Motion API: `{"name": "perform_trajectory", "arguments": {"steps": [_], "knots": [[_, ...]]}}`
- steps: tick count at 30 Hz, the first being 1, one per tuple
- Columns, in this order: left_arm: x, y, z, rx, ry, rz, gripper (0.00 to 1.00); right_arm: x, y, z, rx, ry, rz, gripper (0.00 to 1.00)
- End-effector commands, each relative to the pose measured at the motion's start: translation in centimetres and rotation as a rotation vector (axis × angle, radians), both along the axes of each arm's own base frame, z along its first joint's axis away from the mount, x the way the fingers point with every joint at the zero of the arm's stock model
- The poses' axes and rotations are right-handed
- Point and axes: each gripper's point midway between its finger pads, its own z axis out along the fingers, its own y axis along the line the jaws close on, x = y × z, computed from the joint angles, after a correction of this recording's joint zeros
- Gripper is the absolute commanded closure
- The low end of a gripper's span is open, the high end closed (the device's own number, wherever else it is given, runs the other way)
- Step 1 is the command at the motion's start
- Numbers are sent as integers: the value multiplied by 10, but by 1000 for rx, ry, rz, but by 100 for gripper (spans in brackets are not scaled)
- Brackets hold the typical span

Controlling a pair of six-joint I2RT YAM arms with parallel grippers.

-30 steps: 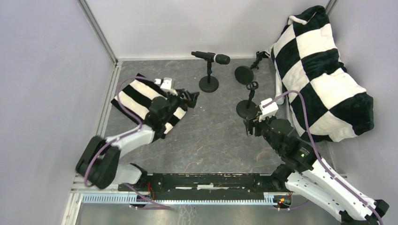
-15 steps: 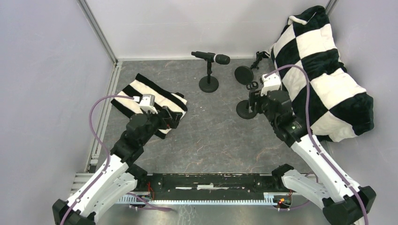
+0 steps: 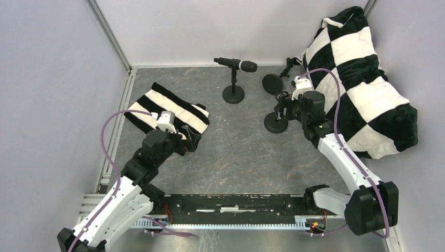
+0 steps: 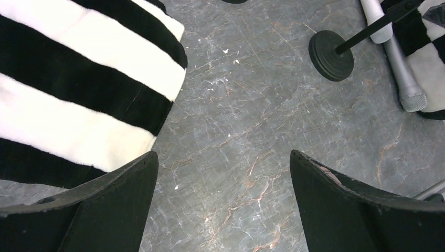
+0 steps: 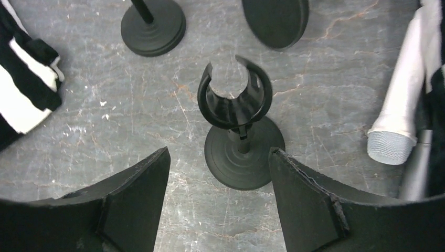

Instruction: Attach the microphones to the stand

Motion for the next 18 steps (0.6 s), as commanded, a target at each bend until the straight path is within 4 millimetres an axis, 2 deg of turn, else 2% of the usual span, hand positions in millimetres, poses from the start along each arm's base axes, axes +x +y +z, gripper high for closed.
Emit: {"name": "perform_trajectory", "arguments": {"steps": [1, 6, 9, 18], "knots": [[1, -2, 0, 55, -20, -45, 0, 11, 3, -10, -35, -54, 37, 24], [1, -2, -2, 63, -16, -50, 0, 22, -5, -22, -102, -139, 27, 26], [1, -3, -3, 67, -12, -57, 0, 28, -3, -25, -131, -181, 60, 29], [2, -4, -6, 78, -5, -64, 0, 44, 4, -30, -113, -221, 95, 44]]}}
